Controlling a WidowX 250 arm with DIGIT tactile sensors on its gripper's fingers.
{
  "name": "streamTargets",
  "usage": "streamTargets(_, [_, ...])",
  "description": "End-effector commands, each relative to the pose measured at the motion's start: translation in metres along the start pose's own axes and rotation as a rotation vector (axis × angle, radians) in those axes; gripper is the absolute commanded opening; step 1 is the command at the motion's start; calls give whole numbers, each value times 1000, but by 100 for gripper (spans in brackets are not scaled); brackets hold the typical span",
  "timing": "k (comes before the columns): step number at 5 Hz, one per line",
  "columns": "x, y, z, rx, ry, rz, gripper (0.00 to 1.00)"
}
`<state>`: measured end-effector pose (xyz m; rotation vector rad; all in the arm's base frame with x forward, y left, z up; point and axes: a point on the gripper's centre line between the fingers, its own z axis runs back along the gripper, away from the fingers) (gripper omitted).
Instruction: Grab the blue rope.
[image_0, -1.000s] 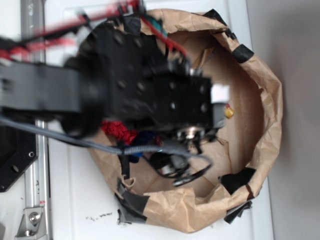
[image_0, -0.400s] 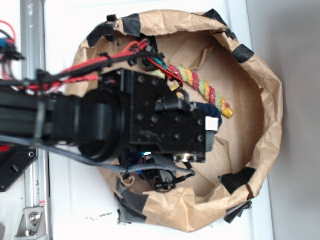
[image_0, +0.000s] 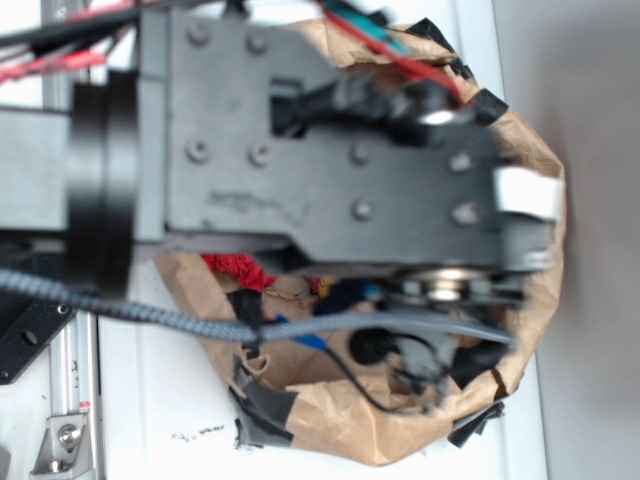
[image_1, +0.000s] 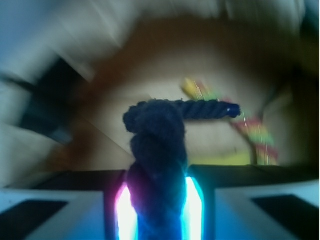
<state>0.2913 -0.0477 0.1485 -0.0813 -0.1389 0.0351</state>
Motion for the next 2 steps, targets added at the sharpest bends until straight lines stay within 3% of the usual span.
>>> streamTargets(1, [-4,0,-5,-12,-71,-105,0])
streamTargets(2, [-4,3,-3,-26,-29,-137,0])
